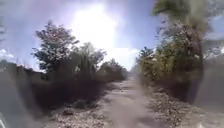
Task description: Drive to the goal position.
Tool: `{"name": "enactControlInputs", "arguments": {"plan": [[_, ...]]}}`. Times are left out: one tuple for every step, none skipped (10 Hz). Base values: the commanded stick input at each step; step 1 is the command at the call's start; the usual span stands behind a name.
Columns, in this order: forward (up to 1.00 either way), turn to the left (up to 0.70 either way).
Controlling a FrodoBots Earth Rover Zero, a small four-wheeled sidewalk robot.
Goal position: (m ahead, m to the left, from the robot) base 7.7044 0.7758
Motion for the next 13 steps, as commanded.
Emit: {"name": "enactControlInputs", "arguments": {"plan": [[0.70,0.00],[0.70,0.00],[0.70,0.00],[0.70,0.00],[0.70,0.00],[0.70,0.00],[0.70,0.00],[0.70,0.00],[0.70,0.00],[0.70,0.00],[0.70,0.00],[0.70,0.00],[0.70,0.00]]}}
